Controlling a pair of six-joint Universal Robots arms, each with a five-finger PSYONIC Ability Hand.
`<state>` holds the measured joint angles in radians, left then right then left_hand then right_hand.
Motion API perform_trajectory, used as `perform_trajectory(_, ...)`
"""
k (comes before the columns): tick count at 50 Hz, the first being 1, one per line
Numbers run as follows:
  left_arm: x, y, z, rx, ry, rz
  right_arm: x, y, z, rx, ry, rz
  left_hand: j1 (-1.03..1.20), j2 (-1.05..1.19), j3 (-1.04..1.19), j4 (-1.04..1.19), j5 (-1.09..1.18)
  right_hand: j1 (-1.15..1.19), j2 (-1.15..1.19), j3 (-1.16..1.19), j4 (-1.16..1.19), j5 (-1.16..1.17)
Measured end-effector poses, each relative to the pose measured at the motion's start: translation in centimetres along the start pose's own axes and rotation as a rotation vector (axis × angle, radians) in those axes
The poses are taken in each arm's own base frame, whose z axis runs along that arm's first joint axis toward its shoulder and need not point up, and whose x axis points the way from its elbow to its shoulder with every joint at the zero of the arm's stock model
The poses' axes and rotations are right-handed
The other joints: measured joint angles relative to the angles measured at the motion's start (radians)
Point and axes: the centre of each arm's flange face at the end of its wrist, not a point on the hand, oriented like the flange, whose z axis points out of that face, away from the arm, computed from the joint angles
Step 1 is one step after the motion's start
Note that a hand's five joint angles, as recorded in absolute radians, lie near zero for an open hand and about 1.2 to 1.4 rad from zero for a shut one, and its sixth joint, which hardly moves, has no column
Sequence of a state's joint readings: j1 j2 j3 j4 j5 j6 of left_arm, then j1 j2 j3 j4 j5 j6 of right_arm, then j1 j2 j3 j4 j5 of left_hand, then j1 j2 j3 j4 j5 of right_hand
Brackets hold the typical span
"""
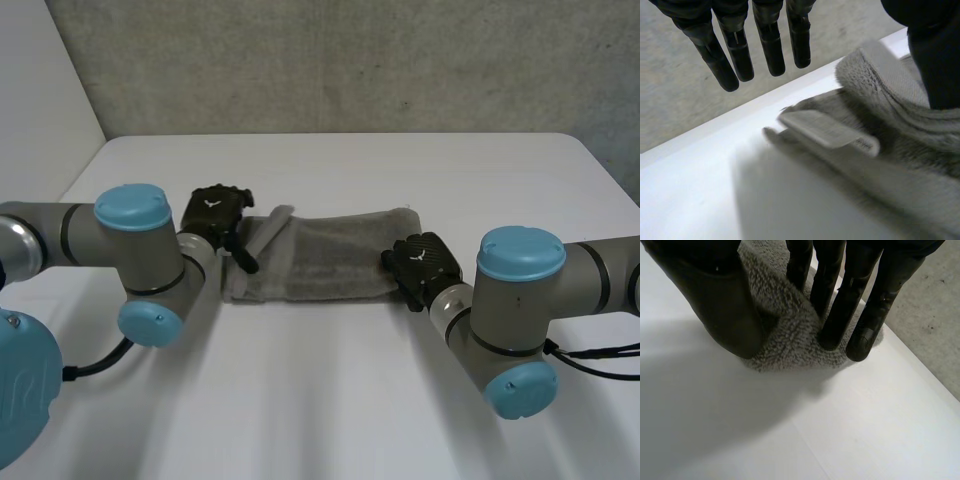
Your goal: Fold the towel.
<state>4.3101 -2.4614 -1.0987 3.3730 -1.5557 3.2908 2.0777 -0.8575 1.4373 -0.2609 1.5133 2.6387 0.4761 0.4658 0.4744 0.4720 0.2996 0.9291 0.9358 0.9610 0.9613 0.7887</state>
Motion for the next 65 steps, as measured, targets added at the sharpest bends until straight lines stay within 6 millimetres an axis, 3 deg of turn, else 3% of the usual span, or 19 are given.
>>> perform_trajectory(10, -1.3, 0.3, 0.0, -0.02, -0.083, 0.002, 0.5, 0.2, 0.0, -0.018, 0.047, -0.007, 0.0, 0.0, 0.0, 0.0, 0.0, 0.005, 0.026, 0.018, 0.018, 0.013)
perform_trajectory(17, -1.2, 0.5, -0.3, -0.034, -0.082, 0.003, 0.6, 0.2, 0.1, -0.015, 0.062, -0.011, 0.0, 0.0, 0.0, 0.0, 0.0, 0.172, 0.248, 0.272, 0.281, 0.272)
perform_trajectory(20, -0.9, 0.7, -0.9, -0.051, -0.072, 0.004, 0.6, 0.2, 0.1, -0.012, 0.065, -0.012, -0.001, 0.0, -0.001, -0.001, -0.001, 0.236, 0.299, 0.368, 0.368, 0.362)
perform_trajectory(29, -0.3, 0.0, -3.9, -0.083, -0.045, 0.004, 0.8, 0.2, -0.6, -0.034, 0.059, -0.04, -0.002, -0.002, -0.002, -0.002, -0.002, 0.272, 0.309, 0.372, 0.373, 0.363)
perform_trajectory(33, -0.5, -1.0, -5.5, -0.081, -0.043, 0.002, 2.1, 0.5, -1.3, -0.076, 0.071, -0.089, -0.007, -0.004, -0.006, -0.003, -0.014, 0.292, 0.314, 0.373, 0.373, 0.363)
perform_trajectory(39, -1.3, -2.9, -8.0, -0.055, -0.057, -0.003, 6.0, 0.7, -2.4, -0.145, 0.129, -0.216, -0.022, -0.011, -0.022, -0.014, -0.039, 0.348, 0.317, 0.377, 0.374, 0.363)
perform_trajectory(43, -2.1, -4.2, -8.7, -0.018, -0.074, -0.006, 8.1, -1.1, -2.4, -0.113, 0.18, -0.295, -0.031, -0.017, -0.031, -0.023, -0.05, 0.364, 0.317, 0.377, 0.374, 0.363)
perform_trajectory(46, -2.6, -4.9, -8.7, 0.012, -0.082, -0.008, 8.2, -3.2, -2.2, -0.05, 0.196, -0.318, -0.031, -0.017, -0.031, -0.023, -0.051, 0.372, 0.317, 0.377, 0.374, 0.363)
perform_trajectory(51, -3.0, -6.3, -8.4, 0.069, -0.089, -0.012, 4.3, -7.8, -1.8, 0.106, 0.135, -0.316, -0.031, -0.017, -0.031, -0.023, -0.052, 0.379, 0.324, 0.377, 0.374, 0.363)
perform_trajectory(53, -2.9, -7.0, -8.1, 0.096, -0.088, -0.015, 0.5, -9.3, -2.1, 0.169, 0.056, -0.312, -0.031, -0.017, -0.031, -0.023, -0.052, 0.38, 0.332, 0.377, 0.374, 0.363)
perform_trajectory(58, -2.2, -8.2, -7.7, 0.139, -0.071, -0.028, -6.6, -9.4, -4.1, 0.202, -0.137, -0.336, -0.031, -0.017, -0.033, -0.023, -0.053, 0.376, 0.33, 0.375, 0.37, 0.359)
perform_trajectory(59, -2.1, -8.4, -7.7, 0.143, -0.068, -0.03, -7.2, -9.2, -4.3, 0.203, -0.156, -0.339, -0.031, -0.017, -0.033, -0.023, -0.053, 0.343, 0.307, 0.341, 0.337, 0.326)
perform_trajectory(60, -1.8, -8.6, -7.7, 0.149, -0.062, -0.033, -8.2, -8.9, -4.8, 0.202, -0.194, -0.346, -0.031, -0.017, -0.033, -0.023, -0.053, 0.294, 0.273, 0.275, 0.271, 0.265)
perform_trajectory(62, -1.4, -9.0, -7.6, 0.163, -0.052, -0.038, -9.5, -8.3, -5.9, 0.202, -0.263, -0.352, -0.031, -0.017, -0.034, -0.023, -0.053, -0.046, -0.066, -0.066, -0.072, -0.066)
perform_trajectory(65, -0.9, -9.4, -7.6, 0.177, -0.039, -0.042, -9.8, -8.1, -7.1, 0.212, -0.309, -0.345, -0.031, -0.017, -0.034, -0.023, -0.053, -0.501, -0.53, -0.513, -0.528, -0.557)
